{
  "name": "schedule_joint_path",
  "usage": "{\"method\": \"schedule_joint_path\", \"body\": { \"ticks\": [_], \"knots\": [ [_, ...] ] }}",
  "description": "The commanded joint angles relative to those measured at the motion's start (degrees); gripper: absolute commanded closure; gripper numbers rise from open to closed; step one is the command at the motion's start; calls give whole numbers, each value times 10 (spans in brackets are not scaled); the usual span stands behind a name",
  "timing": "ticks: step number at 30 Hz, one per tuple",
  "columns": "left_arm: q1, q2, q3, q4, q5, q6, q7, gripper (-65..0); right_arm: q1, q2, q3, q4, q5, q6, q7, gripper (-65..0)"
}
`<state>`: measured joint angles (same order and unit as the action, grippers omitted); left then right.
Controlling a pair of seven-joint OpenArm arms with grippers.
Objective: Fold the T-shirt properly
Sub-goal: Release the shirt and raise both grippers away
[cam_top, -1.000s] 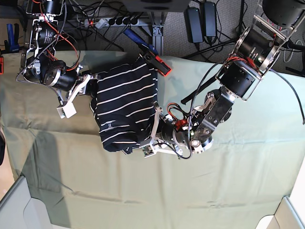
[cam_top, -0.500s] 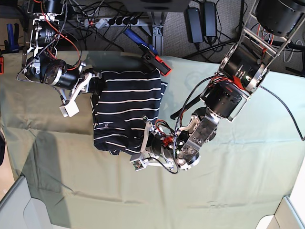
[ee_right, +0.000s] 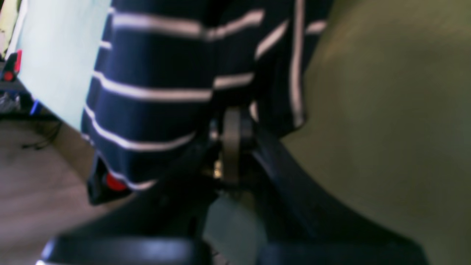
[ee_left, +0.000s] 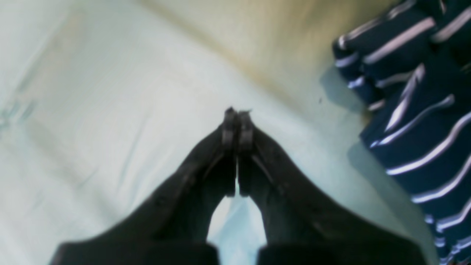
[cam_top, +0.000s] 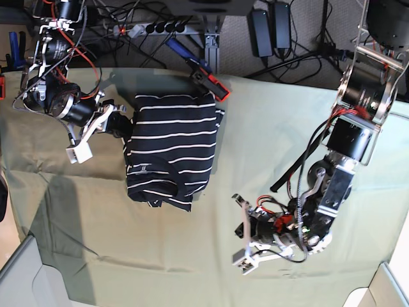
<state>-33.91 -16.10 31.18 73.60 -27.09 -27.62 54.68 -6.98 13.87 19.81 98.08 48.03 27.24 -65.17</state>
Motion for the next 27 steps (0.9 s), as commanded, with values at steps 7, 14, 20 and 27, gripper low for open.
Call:
{"method": "schedule_joint_path", "body": {
  "ticks": [7,14,20,27],
  "knots": [
    [72,-108,-39,168,-30,-14,17,0,-9,57,59,54,13,51,3,0],
    [184,-200,-49,304,-29,-13,17,0,-63,80,155,57,51,51,-13,0],
    [287,-247,-79,391,-29,-13,18,0,-131,80,202,57,58,51,-20,0],
    [427,-270,-151,430,-29,-13,26,0,-229,80,222,57,67,51,-25,0]
  ]
}}
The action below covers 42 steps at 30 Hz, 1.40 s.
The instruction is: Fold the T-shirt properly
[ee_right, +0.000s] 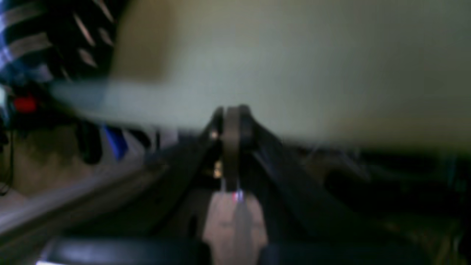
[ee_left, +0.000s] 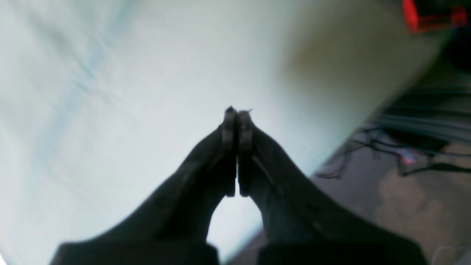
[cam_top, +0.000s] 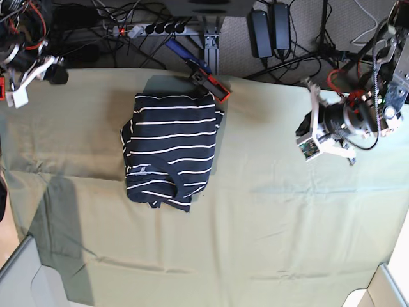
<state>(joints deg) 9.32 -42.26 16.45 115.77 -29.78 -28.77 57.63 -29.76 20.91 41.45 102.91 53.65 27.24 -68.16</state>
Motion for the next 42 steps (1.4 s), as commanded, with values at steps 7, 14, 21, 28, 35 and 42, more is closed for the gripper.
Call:
{"method": "schedule_joint_path", "body": {
  "ticks": [7,14,21,28,35,42],
  "knots": [
    [174,-12,-39,14,-2,-2,-2,0,-105,8,6,8,12,51,7,0],
    [318,16,-39,11,23,-4,-14,0,-177,8,5,-15,1,51,13,0],
    [383,53,-39,-100,44,-4,-22,0,-190,0,4,-138,-37,45,2,0],
    [317,109,-39,-369,43,31,-49,0,-155,-1,-12,-321,-59,40,17,0],
    [156,190,-26,-671,53,38,-49,0,-14,-1,-123,-468,-135,37,55,0],
    [32,281,-11,-901,166,117,-64,0,150,-1,-315,-534,-192,-39,61,0]
  ]
}}
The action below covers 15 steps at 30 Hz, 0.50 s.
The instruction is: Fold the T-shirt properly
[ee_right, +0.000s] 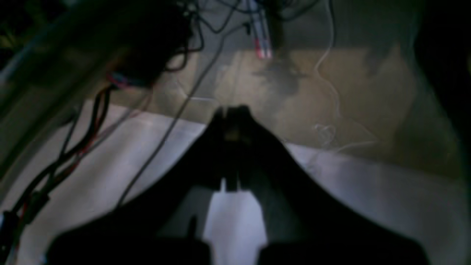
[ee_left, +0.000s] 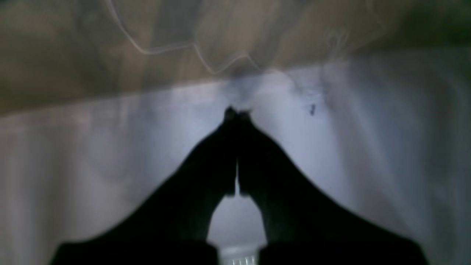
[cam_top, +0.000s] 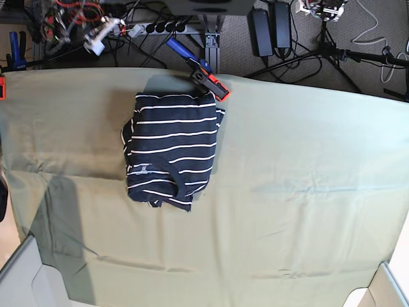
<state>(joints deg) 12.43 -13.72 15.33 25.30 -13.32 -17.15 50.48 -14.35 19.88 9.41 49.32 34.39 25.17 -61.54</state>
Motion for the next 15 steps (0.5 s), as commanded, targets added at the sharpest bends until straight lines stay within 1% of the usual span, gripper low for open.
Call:
{"method": "schedule_joint_path", "body": {
  "ticks": [1,5,8,10,13,15],
  "knots": [
    [-12,5,0,-16,14,1,4,0,11,9,-20,-1,-2,-26,-5,0],
    [-52,23,0,-58,15,2,3,0,54,9,-103,-5,-2,-36,-5,0],
    [-72,24,0,-59,16,2,3,0,67,9,-143,-6,-1,-38,-2,0],
    [-82,25,0,-58,16,0,-1,0,69,9,-155,-6,-1,-38,-2,0],
    [-89,29,0,-57,16,-16,-19,0,69,10,-156,-6,-1,-38,-2,0],
    [-90,34,0,-54,19,-16,-21,0,69,11,-156,-6,-1,-38,-2,0]
  ]
}}
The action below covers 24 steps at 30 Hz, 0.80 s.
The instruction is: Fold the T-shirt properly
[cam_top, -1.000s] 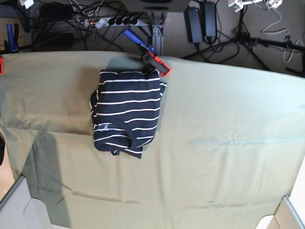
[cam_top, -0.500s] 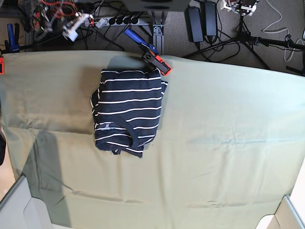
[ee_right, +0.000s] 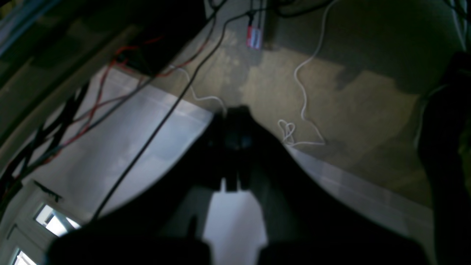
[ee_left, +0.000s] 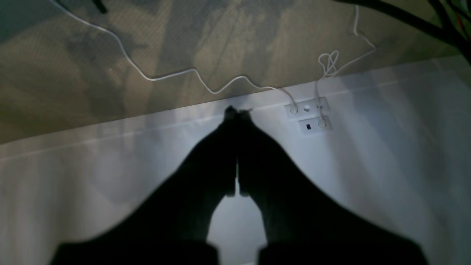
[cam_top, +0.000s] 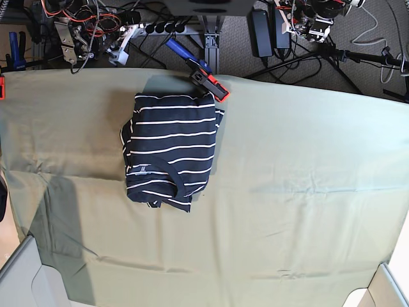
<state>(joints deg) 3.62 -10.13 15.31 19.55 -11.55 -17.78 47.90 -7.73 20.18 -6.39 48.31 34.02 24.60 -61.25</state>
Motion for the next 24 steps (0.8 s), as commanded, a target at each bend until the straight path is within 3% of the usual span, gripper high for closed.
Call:
{"method": "schedule_joint_path", "body": {
  "ticks": [1,12,24],
  "knots": [
    [-2,1,0,4,3,-9,4,0,2,8,2,4,3,-32,-6,0],
    [-2,12,0,15,37,-11,-45,0,4,14,3,5,9,-32,-9,0],
    [-6,12,0,15,37,-11,-42,0,33,13,3,5,9,-32,-9,0]
  ]
}}
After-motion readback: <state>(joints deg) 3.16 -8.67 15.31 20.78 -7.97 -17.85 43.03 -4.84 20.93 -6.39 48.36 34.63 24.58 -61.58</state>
